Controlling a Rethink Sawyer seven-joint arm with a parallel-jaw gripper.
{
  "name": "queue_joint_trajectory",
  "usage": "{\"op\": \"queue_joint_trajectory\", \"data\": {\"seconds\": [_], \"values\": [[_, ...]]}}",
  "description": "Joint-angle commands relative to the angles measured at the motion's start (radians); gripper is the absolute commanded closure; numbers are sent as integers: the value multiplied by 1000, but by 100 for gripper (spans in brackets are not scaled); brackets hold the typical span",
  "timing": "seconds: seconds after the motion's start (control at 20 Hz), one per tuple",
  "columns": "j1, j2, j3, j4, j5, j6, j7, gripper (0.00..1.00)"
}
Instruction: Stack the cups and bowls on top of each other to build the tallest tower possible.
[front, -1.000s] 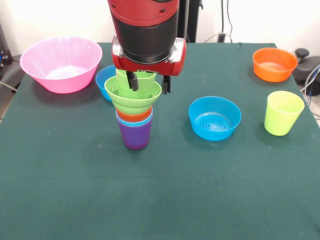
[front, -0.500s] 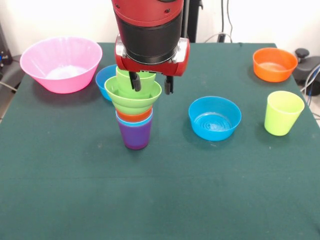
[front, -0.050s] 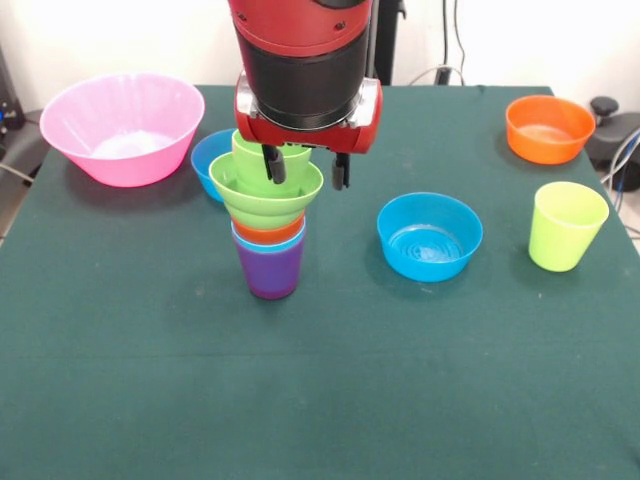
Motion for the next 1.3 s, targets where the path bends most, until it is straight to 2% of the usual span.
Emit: {"op": "queue_joint_trajectory", "data": {"seconds": [0.05, 0.4, 0.5, 1.1, 1.3], "values": [[4, -10, 59, 134, -42, -117, -120, 0], [0, -13, 57, 150, -44, -143, -121, 0], [5, 10, 60, 110, -47, -126, -119, 0], [-5, -60, 45, 249, -49, -187, -100, 0], [-7, -72, 44, 269, -51, -191, -91, 0]]}}
